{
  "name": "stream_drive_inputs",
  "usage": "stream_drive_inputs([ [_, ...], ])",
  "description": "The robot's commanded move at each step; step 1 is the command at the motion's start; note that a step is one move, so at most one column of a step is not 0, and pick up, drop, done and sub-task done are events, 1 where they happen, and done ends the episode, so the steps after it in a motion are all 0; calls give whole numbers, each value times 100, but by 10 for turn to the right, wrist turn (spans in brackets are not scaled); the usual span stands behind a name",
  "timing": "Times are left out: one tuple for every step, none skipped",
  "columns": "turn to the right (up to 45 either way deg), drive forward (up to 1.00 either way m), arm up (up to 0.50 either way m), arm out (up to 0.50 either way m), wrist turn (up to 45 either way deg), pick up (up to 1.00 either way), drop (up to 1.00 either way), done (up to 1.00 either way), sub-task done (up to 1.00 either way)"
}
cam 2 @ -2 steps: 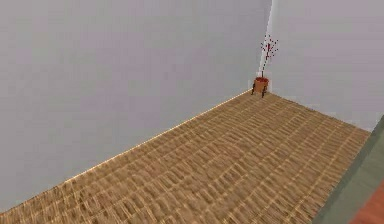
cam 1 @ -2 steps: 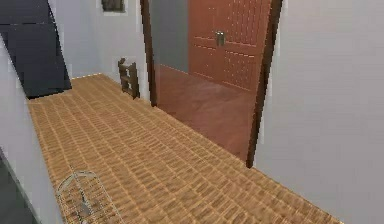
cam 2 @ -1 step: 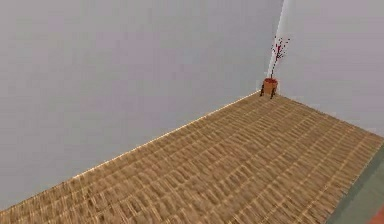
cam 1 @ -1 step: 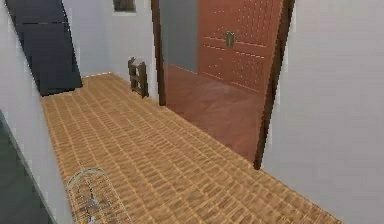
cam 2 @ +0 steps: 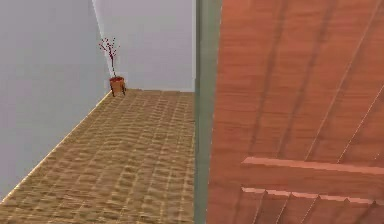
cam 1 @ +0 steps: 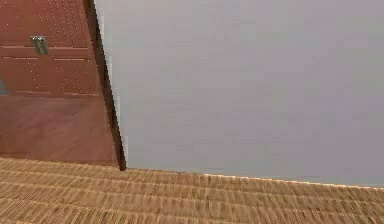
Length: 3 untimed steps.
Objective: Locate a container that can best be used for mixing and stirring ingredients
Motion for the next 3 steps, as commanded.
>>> stream_drive_inputs([
  [420,0,0,0,0,0,0,0,0],
  [0,40,0,0,0,0,0,0,0],
  [-450,0,0,0,0,0,0,0,0],
])
